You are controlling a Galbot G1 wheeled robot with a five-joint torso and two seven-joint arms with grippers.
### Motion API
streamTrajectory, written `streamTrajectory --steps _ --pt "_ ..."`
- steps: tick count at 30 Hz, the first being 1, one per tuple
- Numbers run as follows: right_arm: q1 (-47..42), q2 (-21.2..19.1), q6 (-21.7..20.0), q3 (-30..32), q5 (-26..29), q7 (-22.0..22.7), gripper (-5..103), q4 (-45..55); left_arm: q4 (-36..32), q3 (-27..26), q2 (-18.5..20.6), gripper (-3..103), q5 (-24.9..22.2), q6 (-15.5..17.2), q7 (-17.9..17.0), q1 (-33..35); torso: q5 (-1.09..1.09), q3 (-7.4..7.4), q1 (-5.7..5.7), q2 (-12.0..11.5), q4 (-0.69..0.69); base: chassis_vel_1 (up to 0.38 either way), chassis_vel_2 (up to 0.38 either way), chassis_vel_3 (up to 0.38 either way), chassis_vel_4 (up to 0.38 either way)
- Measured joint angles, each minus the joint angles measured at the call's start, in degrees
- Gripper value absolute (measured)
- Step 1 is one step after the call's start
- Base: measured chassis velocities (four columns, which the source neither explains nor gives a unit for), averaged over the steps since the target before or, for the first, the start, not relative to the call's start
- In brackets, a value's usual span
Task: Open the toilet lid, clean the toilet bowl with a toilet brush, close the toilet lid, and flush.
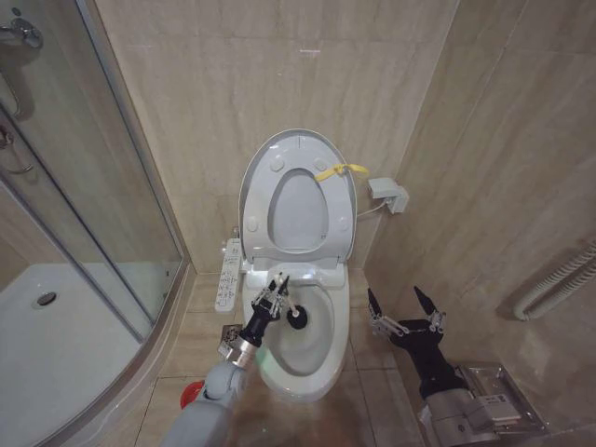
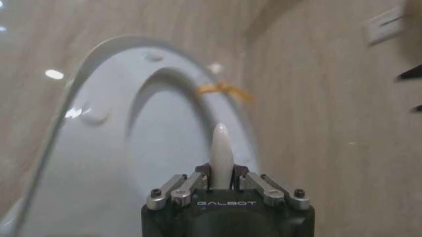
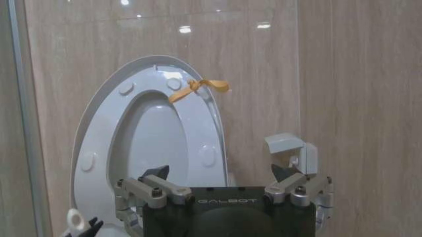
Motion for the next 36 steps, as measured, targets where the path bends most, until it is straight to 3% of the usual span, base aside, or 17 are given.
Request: streamTrajectory --steps 3,6,9,12,15,16,19,24,27,28,30,32,33,36 --pt "0.00 0.01 0.00 0.00 0.00 0.00 100 0.00 -6.63 -0.17 1.51 21 3.51 0.55 0.13 3.67 0.00 0.00 0.00 0.00 -0.01 0.000 0.000 0.000 0.000" --pt "0.00 0.01 0.00 0.00 0.00 0.00 100 0.00 -8.86 -0.75 2.96 21 5.02 0.37 0.16 5.49 0.01 0.00 0.00 0.00 -0.01 0.000 0.000 0.000 0.000" --pt "0.00 0.01 0.00 0.00 0.00 0.00 100 0.00 -11.95 -2.02 4.61 21 5.15 0.48 -0.32 8.11 0.00 0.00 0.00 0.00 0.00 0.000 0.000 0.000 0.000" --pt "0.00 0.00 0.00 0.00 0.00 0.00 100 0.00 -17.84 -3.23 6.50 21 3.03 2.88 -2.31 11.33 -0.01 0.00 0.00 0.00 0.00 0.000 0.000 0.000 0.000" --pt "0.00 0.01 0.00 0.00 0.00 0.00 100 0.00 -26.96 -6.66 9.68 21 1.67 5.34 -3.82 14.80 0.01 0.00 0.00 0.00 -0.01 0.000 0.000 0.000 0.000" --pt "0.00 0.01 0.00 0.00 0.00 0.00 100 0.00 -26.96 -6.66 9.68 21 1.67 5.34 -3.82 14.80 0.01 0.00 0.00 0.00 -0.01 0.000 0.000 0.000 0.000" --pt "0.00 0.01 0.00 0.00 0.00 0.00 100 0.00 -35.32 -12.10 13.27 21 1.59 6.28 -5.39 19.39 0.00 0.00 0.00 0.00 -0.01 0.000 0.000 0.000 0.000" --pt "0.00 0.01 0.00 0.00 0.00 0.00 100 0.00 -41.66 -18.22 15.01 21 2.65 6.38 -7.25 25.05 0.00 0.00 0.00 0.00 0.00 0.000 0.000 0.000 0.000" --pt "0.00 0.01 0.00 0.00 0.00 0.01 100 0.00 -49.38 -24.98 13.12 21 5.51 9.03 -13.10 32.69 0.00 0.00 0.00 0.00 0.00 0.000 0.000 0.000 0.000" --pt "0.00 0.01 0.00 0.00 0.00 0.01 100 0.00 -49.38 -24.98 13.12 21 5.51 9.03 -13.10 32.69 0.00 0.00 0.00 0.00 0.00 0.000 0.000 0.000 0.000" --pt "0.00 0.01 0.00 0.00 0.00 0.00 100 0.00 -55.02 -28.76 10.09 21 7.57 11.75 -18.78 38.27 0.01 0.00 -0.01 0.00 0.01 0.000 0.000 0.000 0.000" --pt "0.00 0.01 0.00 0.00 0.00 0.00 100 0.00 -58.01 -30.33 7.79 21 9.80 13.35 -23.03 41.97 0.02 0.00 -0.01 0.01 0.01 0.000 0.000 0.000 0.000" --pt "0.00 0.01 0.00 0.00 0.00 0.00 100 0.00 -58.01 -30.33 7.79 21 9.80 13.35 -23.03 41.97 0.02 0.00 -0.01 0.01 0.01 0.000 0.000 0.000 0.000" --pt "0.00 0.01 0.00 0.00 0.00 0.00 100 0.00 -61.71 -30.83 4.22 21 13.30 15.75 -28.22 46.39 0.02 0.00 -0.01 0.01 0.01 0.000 0.000 0.000 0.000"
